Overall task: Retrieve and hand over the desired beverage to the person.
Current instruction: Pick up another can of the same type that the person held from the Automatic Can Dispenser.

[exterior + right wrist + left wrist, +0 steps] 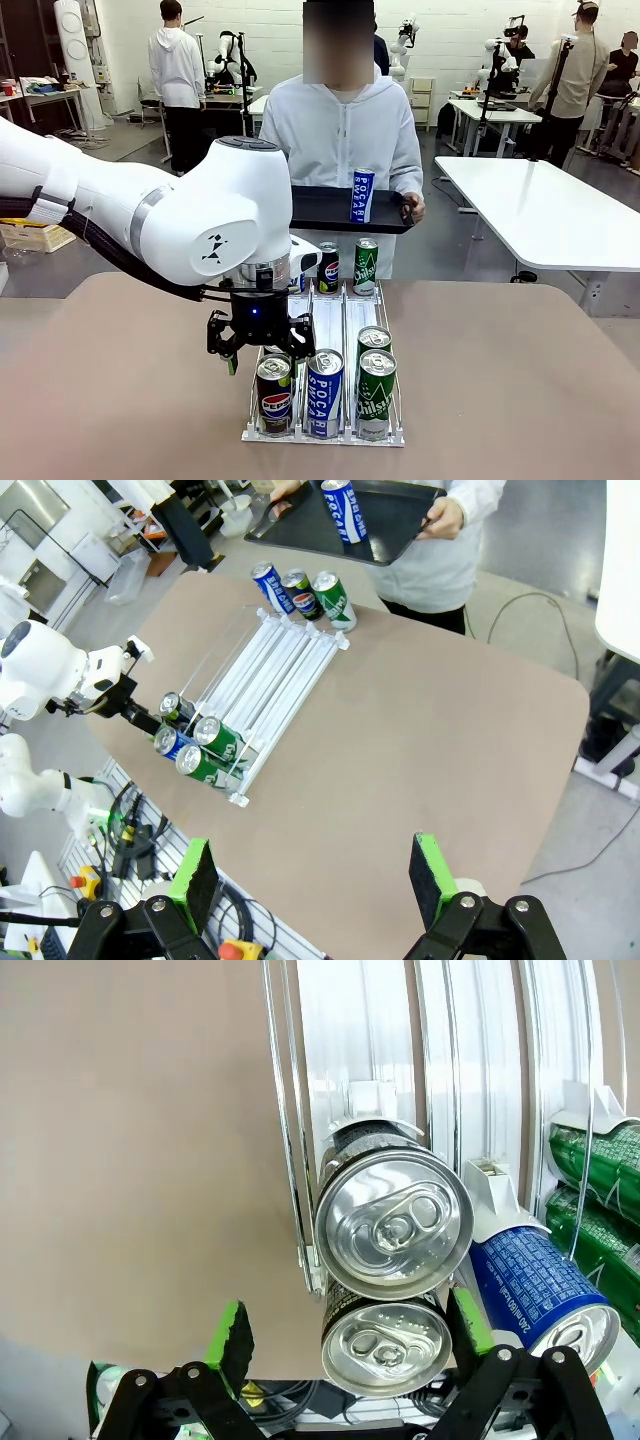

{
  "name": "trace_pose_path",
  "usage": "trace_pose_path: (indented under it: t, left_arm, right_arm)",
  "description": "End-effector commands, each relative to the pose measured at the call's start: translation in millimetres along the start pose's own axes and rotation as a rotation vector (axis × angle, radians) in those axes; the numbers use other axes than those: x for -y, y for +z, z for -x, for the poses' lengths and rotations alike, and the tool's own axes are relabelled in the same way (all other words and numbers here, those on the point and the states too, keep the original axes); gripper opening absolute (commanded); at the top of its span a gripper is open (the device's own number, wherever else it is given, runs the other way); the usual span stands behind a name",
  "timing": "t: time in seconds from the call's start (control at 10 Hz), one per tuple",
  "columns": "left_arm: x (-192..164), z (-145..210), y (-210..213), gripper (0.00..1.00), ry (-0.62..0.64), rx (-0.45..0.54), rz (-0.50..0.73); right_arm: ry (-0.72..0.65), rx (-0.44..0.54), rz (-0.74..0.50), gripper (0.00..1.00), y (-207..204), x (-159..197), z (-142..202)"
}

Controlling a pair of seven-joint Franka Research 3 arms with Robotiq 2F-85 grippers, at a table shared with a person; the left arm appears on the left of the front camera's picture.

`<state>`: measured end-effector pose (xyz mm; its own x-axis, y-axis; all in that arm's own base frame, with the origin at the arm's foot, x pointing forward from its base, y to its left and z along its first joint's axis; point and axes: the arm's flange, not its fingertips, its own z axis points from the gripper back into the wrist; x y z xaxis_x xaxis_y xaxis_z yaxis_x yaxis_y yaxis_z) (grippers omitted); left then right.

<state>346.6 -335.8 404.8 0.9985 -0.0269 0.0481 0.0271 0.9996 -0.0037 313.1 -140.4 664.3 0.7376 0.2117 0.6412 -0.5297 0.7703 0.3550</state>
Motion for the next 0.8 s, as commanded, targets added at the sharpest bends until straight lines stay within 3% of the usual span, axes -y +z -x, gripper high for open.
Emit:
trace_pose_path:
  t: [0.0, 0.1, 0.2, 0.3, 0.4, 0.5, 0.6, 0.7]
  left_arm:
    - [1.0, -1.6, 2.9, 1.0, -0.008, -0.027, 0.035]
    - [1.0, -1.2, 2.8, 1.0, -0.012, -0.03, 0.041]
    - [1.5, -1.9, 1.7, 0.45, -0.012, -0.045, 0.039]
    - [1.5, -2.7, 1.6, 0.45, -0.009, -0.059, 0.043]
    - [1.4, -3.0, 1.9, 0.0, -0.005, -0.074, 0.047]
    - [1.3, -3.3, 2.6, 0.4, -0.004, -0.079, 0.048]
    - [1.1, -3.2, 2.6, 0.0, -0.003, -0.082, 0.047]
    - [0.8, -3.9, 2.4, 0.0, -0.001, -0.089, 0.046]
  right_arm:
    - [0.004, 0.015, -0.019, 1.0, -1.3, 0.8, -0.4]
    - [0.004, 0.015, -0.019, 1.0, -1.3, 0.8, -0.4]
    - [0.004, 0.015, -0.019, 1.0, -1.3, 0.8, -0.4]
    - [0.004, 0.015, -0.019, 1.0, -1.3, 0.8, -0.4]
    - [0.004, 0.015, -0.019, 1.0, -1.3, 0.8, -0.4]
    - [0.004, 0.015, -0.019, 1.0, -1.3, 0.8, -0.4]
    - [0.004, 0.015, -0.019, 1.0, -1.3, 0.8, -0.4]
    - [0.004, 0.015, -0.019, 1.0, -1.3, 0.8, -0.4]
